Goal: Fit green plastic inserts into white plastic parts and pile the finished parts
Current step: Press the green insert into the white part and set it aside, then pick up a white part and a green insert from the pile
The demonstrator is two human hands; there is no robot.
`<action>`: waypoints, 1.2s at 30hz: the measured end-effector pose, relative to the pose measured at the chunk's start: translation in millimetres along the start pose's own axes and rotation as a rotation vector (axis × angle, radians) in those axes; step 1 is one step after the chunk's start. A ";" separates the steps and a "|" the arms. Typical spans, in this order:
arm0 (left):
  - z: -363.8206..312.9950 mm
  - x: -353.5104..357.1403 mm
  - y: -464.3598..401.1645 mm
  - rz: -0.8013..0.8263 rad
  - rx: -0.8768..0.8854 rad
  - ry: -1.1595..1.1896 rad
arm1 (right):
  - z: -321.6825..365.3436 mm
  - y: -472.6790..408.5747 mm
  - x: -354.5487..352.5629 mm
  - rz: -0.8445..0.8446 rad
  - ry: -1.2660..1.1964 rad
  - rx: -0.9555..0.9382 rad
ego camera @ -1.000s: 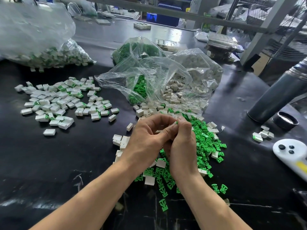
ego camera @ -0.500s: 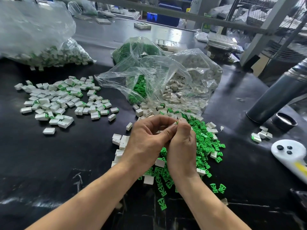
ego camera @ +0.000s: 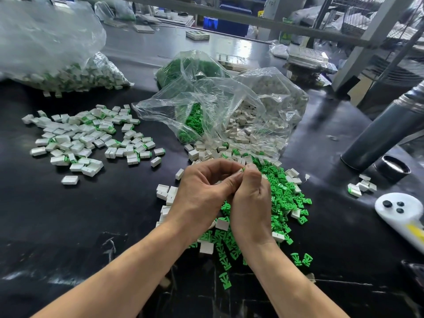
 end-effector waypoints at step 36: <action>-4.7 -28.0 -13.0 -0.107 0.096 -0.564 | -1.6 -16.9 -28.3 0.135 0.195 -0.224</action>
Point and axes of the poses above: each hand's wrist, its own y-axis away from the middle knuckle, its own x-axis out of the palm, z = x × y, the point moved 2 cm from there along -y, towards the middle knuckle, and after that the axes turned 5 degrees about y, right-handed, at the moved point
